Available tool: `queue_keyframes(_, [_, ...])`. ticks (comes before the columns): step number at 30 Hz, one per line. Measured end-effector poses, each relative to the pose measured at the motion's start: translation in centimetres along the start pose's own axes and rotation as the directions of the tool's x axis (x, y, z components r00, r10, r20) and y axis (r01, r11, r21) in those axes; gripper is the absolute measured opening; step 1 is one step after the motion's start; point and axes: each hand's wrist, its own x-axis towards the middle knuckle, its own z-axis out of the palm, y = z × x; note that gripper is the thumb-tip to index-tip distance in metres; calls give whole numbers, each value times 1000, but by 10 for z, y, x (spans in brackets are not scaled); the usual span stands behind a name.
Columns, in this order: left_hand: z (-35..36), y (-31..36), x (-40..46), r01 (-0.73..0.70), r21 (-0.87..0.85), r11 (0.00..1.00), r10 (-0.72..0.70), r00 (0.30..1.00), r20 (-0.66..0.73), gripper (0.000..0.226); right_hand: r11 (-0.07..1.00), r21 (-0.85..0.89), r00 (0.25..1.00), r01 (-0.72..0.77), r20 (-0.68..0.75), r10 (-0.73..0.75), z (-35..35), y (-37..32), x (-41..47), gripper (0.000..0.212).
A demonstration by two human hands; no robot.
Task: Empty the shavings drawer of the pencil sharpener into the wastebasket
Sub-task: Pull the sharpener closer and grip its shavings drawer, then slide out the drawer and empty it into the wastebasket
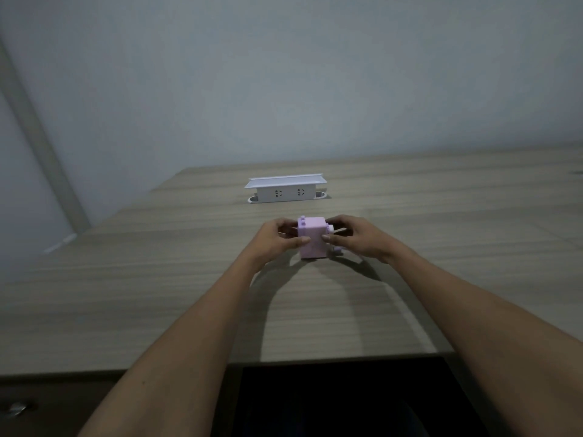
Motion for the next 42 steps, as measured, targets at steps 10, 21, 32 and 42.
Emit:
queue_keyframes(10, [3, -13, -6, 78, -35, 996, -74, 993, 94, 63, 999, -17, 998, -47, 44, 48, 8, 10, 6, 62])
queue_keyframes(21, [-11, -21, -8, 93, -25, 995, -92, 994, 55, 66, 994, -16, 992, -104, 73, 105, 5, 15, 9, 72])
queue_keyframes(32, [-74, -13, -35, 100, 82, 992, -95, 994, -58, 68, 993, -16, 990, -119, 78, 120, 1, 1, 3, 60])
queue_keyframes(42, [-72, 65, -26, -44, 82, 996, 50, 996, -70, 63, 999, -32, 1000, 6, -5, -6, -39, -74, 2, 79])
